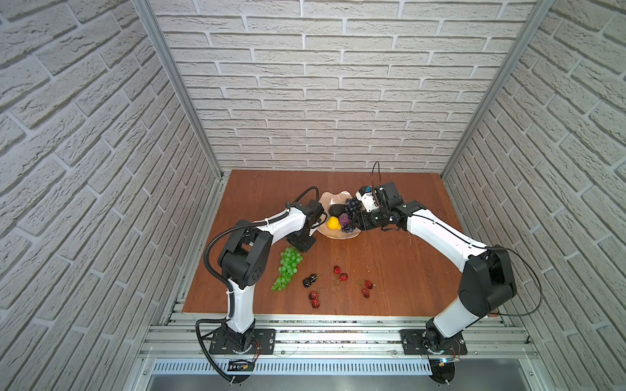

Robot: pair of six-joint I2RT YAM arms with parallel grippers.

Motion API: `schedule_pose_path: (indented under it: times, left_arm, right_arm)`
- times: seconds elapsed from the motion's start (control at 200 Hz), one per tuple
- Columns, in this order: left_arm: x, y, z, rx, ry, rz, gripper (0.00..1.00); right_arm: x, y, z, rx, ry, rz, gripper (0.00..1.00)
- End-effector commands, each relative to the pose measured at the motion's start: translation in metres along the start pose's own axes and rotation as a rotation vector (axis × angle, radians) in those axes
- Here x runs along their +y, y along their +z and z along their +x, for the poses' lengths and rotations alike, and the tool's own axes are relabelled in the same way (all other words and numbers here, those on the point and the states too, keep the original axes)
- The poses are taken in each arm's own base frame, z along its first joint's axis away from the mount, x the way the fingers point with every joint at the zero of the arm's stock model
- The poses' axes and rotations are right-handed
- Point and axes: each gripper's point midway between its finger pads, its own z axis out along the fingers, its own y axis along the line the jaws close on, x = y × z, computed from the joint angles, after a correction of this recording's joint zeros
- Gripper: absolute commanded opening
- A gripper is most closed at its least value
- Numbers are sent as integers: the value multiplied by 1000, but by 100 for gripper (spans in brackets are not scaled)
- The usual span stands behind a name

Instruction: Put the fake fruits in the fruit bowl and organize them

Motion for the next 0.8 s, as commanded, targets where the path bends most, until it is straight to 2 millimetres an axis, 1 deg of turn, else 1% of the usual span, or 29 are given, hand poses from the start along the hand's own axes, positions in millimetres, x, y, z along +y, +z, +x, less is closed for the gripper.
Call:
schedule_pose_path:
  times: [0.0, 0.03, 0.085, 0.135, 0.2, 0.265, 0.4, 0.47, 0.585, 0.715, 0.795]
  left_arm:
    - [3, 2, 5, 10, 2, -4, 33]
    - [4, 2, 4, 8, -2, -3, 30]
    - [4, 2, 4, 8, -3, -3, 28]
    - [4, 3, 4, 8, -4, -1, 25]
    - [4, 3, 4, 7, -5, -4, 17]
    - [6, 3, 4, -1, -14, -5, 15]
    - [8, 1, 1, -27, -37, -4, 7]
    - [8, -2, -1, -45, -49, 1, 0]
    - [12, -10, -3, -72, -73, -1, 0]
    - [17, -27, -5, -121, -113, 13, 0]
    - [20, -43, -7, -160, -139, 24, 0]
  right_arm:
    - [3, 2, -7, -22, -4, -16, 42]
    - [3, 2, -8, -24, -3, -18, 42]
    - [3, 2, -7, -23, -3, -18, 42]
    - [3, 1, -7, -23, -4, -17, 42]
    - [3, 1, -7, -23, -5, -15, 42]
    - [3, 1, -7, -26, -7, -16, 42]
    - [3, 2, -8, -27, -3, -18, 42]
    - [3, 2, -7, -26, -2, -19, 42]
    - [4, 2, -7, -28, -1, -21, 42]
    - [4, 0, -8, -34, -4, -20, 42]
    - [5, -3, -10, -41, -7, -19, 42]
